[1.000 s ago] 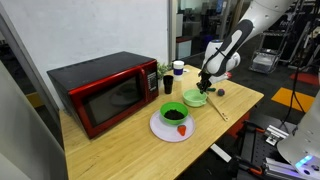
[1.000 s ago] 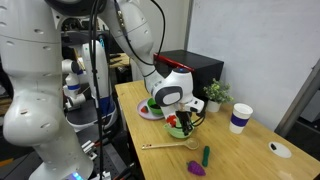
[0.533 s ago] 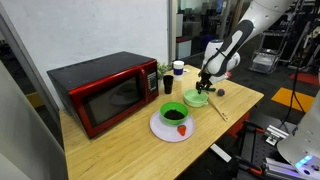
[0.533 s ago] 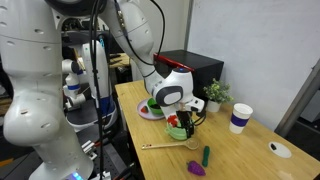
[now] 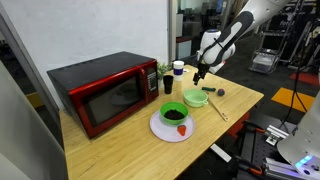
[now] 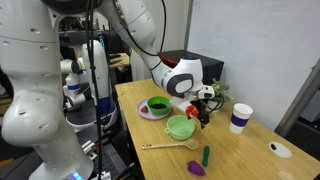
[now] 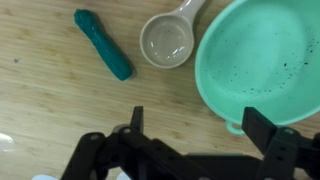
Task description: Pour the contents in the green pot into the green bowl, place the zucchini and purple grapes inside the green pot
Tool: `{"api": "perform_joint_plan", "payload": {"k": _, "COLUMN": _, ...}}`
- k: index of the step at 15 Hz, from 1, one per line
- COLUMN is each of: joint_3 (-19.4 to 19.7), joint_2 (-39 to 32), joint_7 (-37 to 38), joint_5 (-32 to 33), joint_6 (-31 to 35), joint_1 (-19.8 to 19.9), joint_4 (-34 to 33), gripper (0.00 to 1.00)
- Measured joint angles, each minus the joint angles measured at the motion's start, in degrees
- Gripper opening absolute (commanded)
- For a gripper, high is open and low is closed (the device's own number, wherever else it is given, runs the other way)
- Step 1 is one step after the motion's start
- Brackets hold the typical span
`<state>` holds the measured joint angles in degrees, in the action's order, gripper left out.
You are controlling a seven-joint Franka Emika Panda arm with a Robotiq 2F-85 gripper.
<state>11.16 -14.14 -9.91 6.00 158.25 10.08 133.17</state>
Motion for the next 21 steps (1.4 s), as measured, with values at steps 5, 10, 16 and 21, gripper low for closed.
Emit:
{"api": "perform_joint_plan", "payload": {"k": 5, "joint_3": -1.0, "joint_2": -0.1, "joint_7": -11.9, "joint_5": -1.6, "joint_6": -8.1, "joint_1": 3.7, "joint_4": -4.1, "gripper": 1.0}}
{"api": "perform_joint_plan", "payload": {"k": 10, "joint_3": 1.1, "joint_2": -1.0, "joint_7": -14.4, "joint_5": 3.5, "joint_6": -12.0, "joint_1": 5.2, "joint_4": -6.2, "gripper": 1.0}}
{"api": "perform_joint_plan", "payload": {"k": 16, "joint_3": 1.8, "joint_2": -4.8, "joint_7": -17.3, "joint_5": 5.3, "joint_6": -11.9, "joint_1": 6.9, "joint_4": -6.4, "gripper": 1.0}}
{"api": "perform_joint_plan", "payload": {"k": 21, "joint_3": -0.1, "joint_2": -7.5, "joint_7": -23.8, "joint_5": 1.7, "joint_6": -11.9, "joint_1": 9.8, "joint_4": -6.7, "gripper": 1.0}}
